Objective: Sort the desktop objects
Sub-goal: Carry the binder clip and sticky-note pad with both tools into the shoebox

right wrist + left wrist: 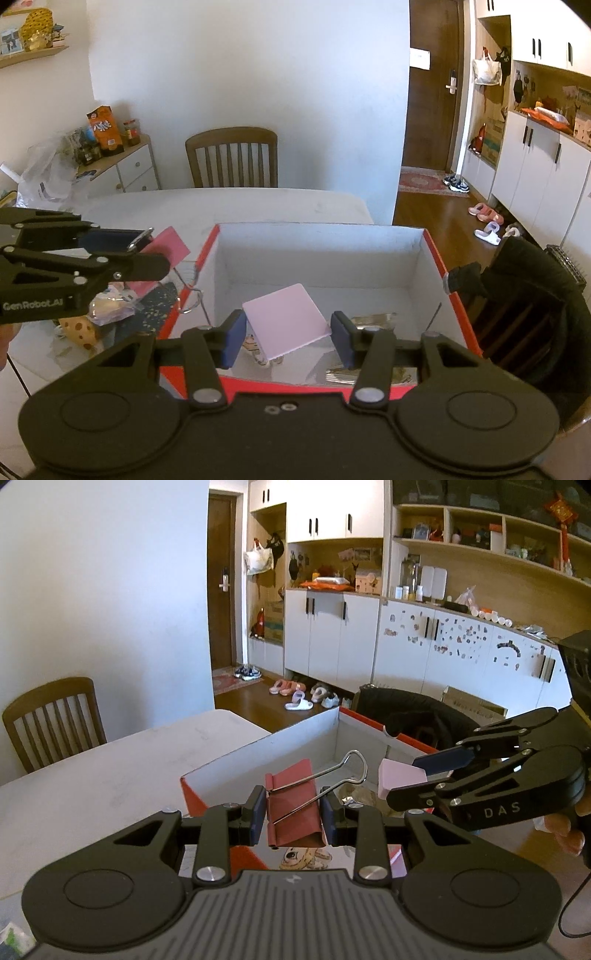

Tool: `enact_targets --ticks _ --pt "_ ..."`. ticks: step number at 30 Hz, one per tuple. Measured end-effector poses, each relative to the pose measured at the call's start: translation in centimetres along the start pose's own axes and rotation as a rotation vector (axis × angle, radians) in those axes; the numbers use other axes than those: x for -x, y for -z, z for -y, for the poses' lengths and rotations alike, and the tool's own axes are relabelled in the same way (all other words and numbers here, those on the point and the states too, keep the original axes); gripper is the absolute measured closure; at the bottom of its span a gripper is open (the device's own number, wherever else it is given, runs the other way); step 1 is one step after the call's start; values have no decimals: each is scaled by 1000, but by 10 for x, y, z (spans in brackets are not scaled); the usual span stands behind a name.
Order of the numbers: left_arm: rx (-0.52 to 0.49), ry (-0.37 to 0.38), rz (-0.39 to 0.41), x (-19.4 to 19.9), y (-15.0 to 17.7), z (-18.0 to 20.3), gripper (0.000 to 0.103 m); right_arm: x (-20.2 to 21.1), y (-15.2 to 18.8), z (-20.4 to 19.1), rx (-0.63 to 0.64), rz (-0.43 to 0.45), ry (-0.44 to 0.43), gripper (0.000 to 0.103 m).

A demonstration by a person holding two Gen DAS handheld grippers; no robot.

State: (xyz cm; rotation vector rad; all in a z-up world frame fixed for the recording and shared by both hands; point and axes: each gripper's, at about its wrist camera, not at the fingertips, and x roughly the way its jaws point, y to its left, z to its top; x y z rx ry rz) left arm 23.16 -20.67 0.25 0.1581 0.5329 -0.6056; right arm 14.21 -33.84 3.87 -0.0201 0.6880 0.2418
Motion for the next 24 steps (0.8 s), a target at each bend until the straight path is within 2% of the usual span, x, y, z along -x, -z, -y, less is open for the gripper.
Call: enact_targets --ticks 12,24 --pt "-46 -5 -97 -73 -23 2 73 -39 -9 22 35 -78 -35 53" --pt "-93 -23 -242 -138 -23 -4 73 -83 -14 35 71 -224 -96 53"
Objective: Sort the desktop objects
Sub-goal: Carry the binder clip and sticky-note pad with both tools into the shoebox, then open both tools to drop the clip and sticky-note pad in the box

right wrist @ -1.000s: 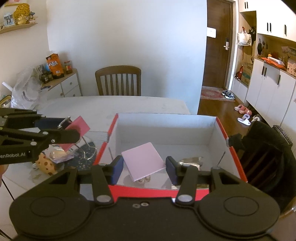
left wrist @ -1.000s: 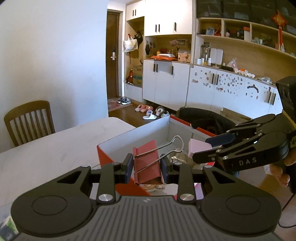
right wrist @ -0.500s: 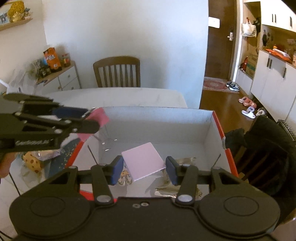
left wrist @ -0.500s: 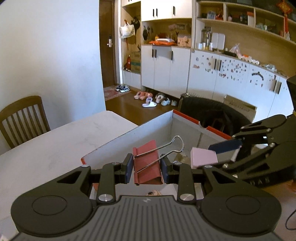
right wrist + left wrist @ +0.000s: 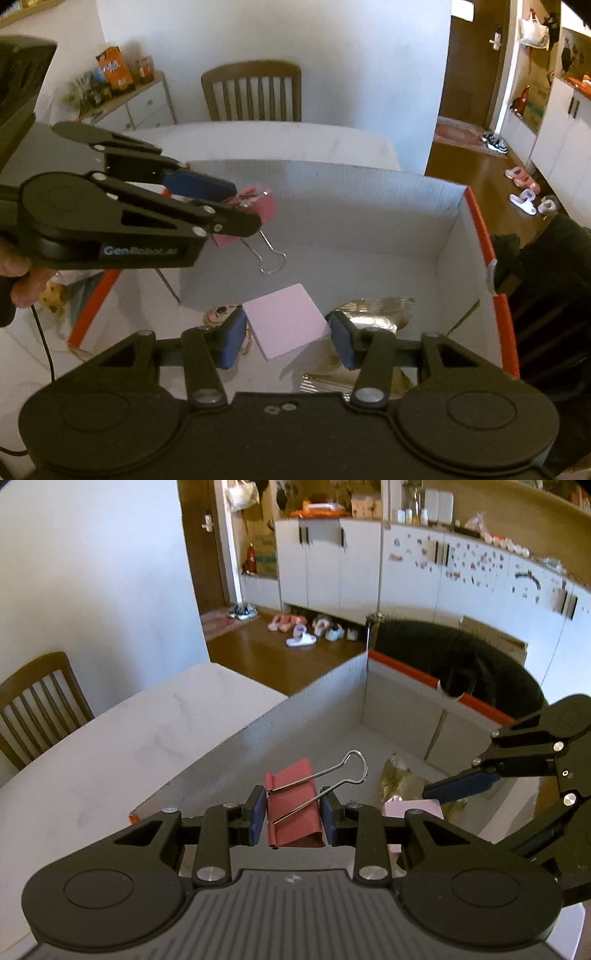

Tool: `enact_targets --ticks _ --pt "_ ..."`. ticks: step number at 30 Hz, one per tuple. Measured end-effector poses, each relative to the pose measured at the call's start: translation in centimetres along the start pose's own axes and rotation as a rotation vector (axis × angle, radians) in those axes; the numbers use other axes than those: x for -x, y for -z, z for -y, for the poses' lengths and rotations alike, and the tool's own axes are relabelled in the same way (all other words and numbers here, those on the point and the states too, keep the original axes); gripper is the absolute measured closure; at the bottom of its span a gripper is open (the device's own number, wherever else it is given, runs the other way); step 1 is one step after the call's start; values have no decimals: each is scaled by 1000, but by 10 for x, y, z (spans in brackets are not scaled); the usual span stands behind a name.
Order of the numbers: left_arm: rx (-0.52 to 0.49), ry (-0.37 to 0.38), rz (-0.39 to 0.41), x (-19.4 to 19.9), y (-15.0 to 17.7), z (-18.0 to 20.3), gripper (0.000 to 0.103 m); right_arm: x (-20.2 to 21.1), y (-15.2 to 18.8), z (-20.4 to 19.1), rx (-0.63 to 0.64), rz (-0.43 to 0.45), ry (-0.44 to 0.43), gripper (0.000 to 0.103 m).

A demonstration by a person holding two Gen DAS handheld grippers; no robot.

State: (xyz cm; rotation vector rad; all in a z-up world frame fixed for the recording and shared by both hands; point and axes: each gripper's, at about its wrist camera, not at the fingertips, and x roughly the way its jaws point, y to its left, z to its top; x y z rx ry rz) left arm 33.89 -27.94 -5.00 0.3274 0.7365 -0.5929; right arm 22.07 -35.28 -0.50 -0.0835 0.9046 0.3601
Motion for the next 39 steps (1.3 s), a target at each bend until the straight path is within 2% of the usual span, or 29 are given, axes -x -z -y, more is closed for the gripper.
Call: enact_targets --ticks 12,29,33,39 --pt "-33 -13 -158 -43 -4 4 73 -28 -3 -5 80 -129 -13 54" --pt "-47 28 -372 -78 -5 5 73 -33 -4 -5 81 -191 -44 54" --pt "-38 12 -423 -83 -4 4 73 -33 -5 -7 85 -208 -44 53" --pt "-50 8 -425 -82 -4 8 73 -32 -5 -10 85 -220 -35 51"
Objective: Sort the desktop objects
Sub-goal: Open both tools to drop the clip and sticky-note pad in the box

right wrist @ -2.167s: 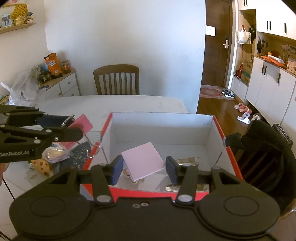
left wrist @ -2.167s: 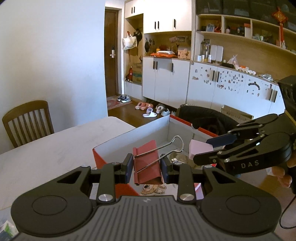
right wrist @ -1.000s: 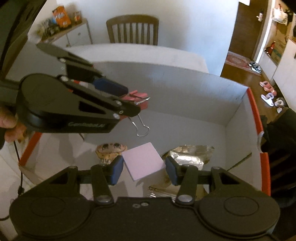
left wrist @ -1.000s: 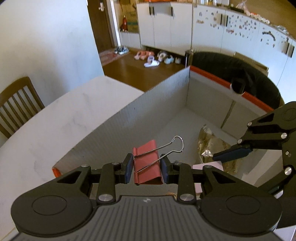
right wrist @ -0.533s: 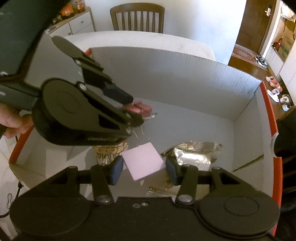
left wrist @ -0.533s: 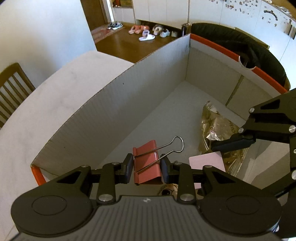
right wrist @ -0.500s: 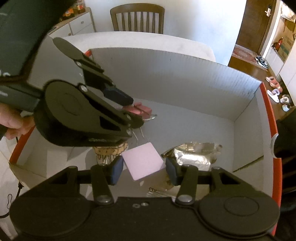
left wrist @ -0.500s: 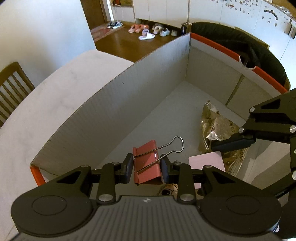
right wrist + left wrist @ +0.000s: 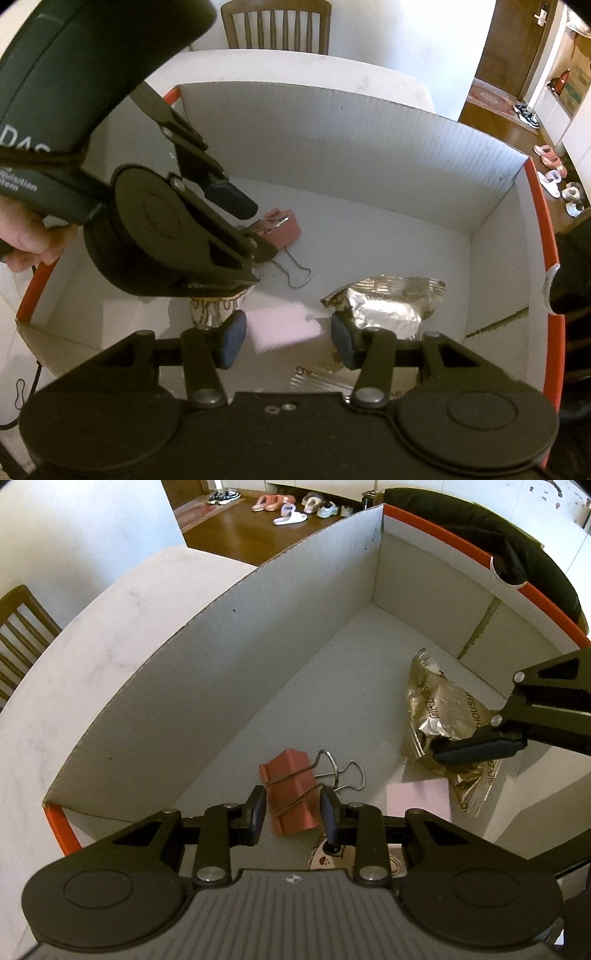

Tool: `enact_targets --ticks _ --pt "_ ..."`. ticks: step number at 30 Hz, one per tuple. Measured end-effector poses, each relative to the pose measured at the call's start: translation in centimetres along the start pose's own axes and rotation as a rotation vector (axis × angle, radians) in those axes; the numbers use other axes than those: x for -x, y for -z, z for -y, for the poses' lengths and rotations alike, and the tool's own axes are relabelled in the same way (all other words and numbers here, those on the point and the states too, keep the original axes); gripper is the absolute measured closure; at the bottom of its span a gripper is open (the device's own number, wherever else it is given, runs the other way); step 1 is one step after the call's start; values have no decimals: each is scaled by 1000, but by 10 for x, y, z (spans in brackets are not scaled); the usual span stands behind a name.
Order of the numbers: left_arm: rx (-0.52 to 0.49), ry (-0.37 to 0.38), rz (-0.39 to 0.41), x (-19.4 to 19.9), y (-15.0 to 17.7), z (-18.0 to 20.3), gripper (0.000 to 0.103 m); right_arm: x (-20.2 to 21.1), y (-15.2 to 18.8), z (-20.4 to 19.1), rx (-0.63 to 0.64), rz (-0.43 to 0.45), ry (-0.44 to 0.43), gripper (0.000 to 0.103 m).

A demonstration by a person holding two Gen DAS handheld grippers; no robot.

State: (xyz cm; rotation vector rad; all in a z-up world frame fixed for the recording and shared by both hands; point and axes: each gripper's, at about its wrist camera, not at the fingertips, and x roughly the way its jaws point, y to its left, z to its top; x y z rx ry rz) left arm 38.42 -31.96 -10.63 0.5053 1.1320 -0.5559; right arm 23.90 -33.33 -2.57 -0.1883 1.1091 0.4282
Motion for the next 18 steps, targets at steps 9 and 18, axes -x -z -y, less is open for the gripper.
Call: enact_targets --ticks 9,18 --pt "53 26 55 21 13 -8 72 13 5 1 -17 39 -9 39" --pt "106 74 165 56 26 -9 72 34 3 1 -13 93 16 35"
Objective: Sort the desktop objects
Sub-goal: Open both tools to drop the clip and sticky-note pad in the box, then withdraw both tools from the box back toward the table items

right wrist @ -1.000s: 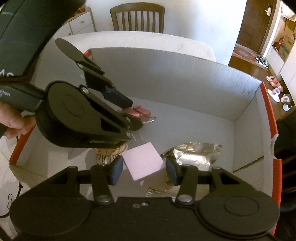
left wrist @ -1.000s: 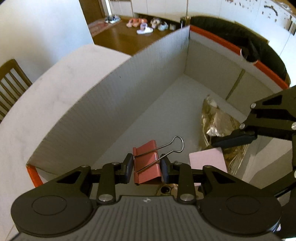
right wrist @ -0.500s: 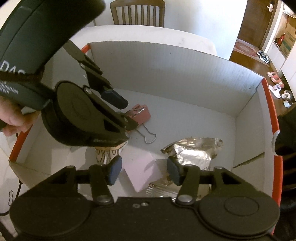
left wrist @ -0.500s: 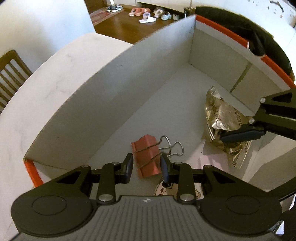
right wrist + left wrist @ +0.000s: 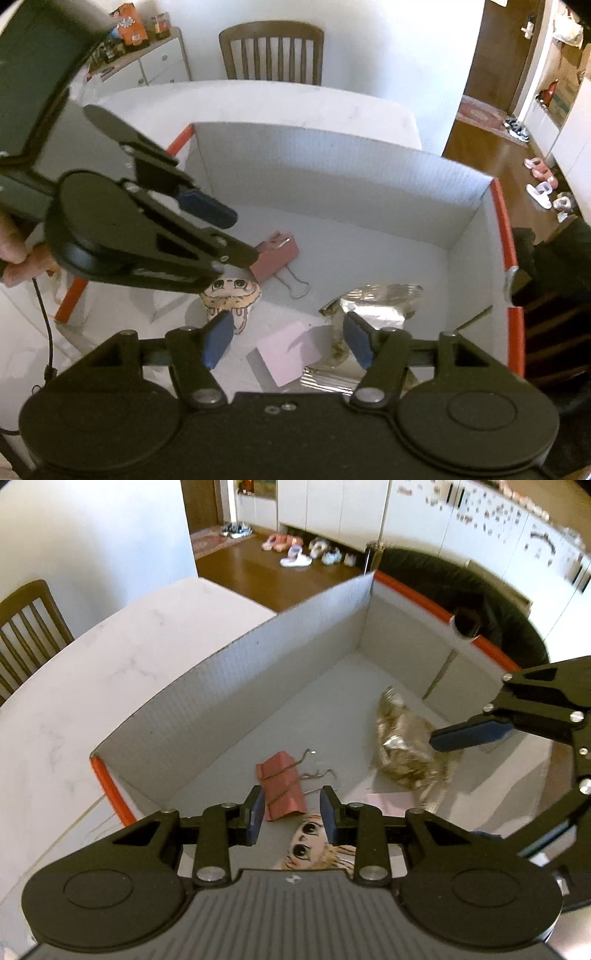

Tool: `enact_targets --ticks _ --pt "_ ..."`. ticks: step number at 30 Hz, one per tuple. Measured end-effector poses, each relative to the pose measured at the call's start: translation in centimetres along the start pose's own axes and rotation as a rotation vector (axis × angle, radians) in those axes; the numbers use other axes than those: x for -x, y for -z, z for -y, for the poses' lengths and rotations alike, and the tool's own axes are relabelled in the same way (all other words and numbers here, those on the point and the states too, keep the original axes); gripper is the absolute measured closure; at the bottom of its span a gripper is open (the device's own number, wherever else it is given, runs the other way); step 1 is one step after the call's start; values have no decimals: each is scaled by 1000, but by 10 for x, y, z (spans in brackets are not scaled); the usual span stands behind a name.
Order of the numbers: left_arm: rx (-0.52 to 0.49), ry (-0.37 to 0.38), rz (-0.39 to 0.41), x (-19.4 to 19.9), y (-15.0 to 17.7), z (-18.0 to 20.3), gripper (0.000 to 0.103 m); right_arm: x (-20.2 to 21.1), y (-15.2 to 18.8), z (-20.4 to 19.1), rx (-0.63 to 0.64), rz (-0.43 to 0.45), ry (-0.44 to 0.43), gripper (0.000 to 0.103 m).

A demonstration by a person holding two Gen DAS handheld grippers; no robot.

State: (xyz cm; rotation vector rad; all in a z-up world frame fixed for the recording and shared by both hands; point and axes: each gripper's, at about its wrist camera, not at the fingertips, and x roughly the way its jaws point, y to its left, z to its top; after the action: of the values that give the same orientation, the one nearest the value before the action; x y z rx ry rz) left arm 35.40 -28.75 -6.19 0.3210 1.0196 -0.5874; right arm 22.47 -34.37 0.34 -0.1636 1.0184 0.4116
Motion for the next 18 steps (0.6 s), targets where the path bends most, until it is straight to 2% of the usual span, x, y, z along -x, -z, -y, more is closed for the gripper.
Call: enact_targets --ticks 4,9,15,18 --pt "1 11 65 22 6 7 72 16 3 -5 20 32 12 30" --pt "8 28 133 42 16 15 72 32 5 -7 7 67 0 28" --pt "16 34 181 64 30 23 72 48 11 -9 1 113 5 25" --pt "27 35 195 70 38 25 71 56 14 -9 -9 135 -1 20"
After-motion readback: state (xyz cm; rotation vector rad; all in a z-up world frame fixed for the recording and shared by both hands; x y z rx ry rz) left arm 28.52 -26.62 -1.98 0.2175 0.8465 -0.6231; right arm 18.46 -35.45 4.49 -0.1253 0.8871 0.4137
